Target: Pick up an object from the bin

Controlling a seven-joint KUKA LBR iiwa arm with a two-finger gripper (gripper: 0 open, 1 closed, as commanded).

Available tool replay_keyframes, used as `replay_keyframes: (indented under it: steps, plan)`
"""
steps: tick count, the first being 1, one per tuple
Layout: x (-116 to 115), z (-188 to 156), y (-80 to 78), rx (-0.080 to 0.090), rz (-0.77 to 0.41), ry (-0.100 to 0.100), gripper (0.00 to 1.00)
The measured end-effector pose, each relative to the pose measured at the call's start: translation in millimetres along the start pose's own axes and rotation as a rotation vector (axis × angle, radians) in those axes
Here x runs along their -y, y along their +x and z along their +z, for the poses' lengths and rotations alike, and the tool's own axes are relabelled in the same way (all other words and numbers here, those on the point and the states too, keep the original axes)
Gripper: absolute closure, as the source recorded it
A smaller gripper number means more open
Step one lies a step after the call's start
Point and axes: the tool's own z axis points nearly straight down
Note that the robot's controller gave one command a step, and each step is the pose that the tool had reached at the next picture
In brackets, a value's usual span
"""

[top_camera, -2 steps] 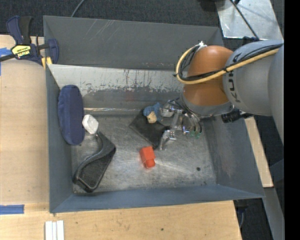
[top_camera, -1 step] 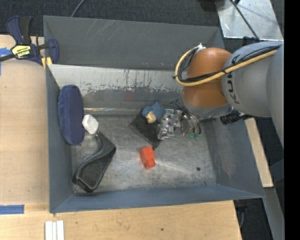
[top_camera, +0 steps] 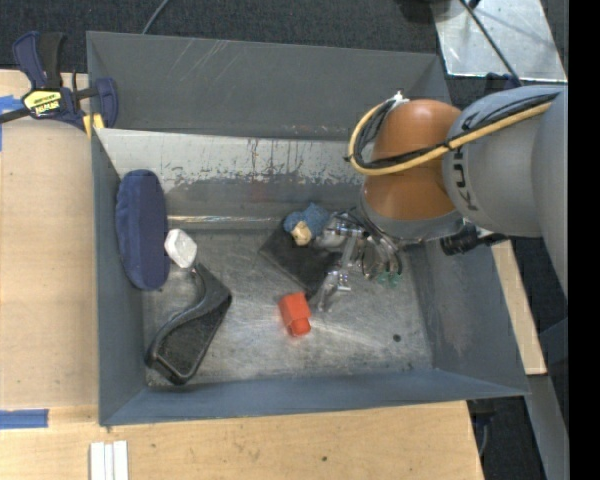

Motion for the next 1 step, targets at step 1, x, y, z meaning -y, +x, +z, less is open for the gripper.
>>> replay_keyframes:
  steps: [1]
  plan:
    - [-0.3,-3.8,-5.7,0.024,0.000,-0.002,1.00]
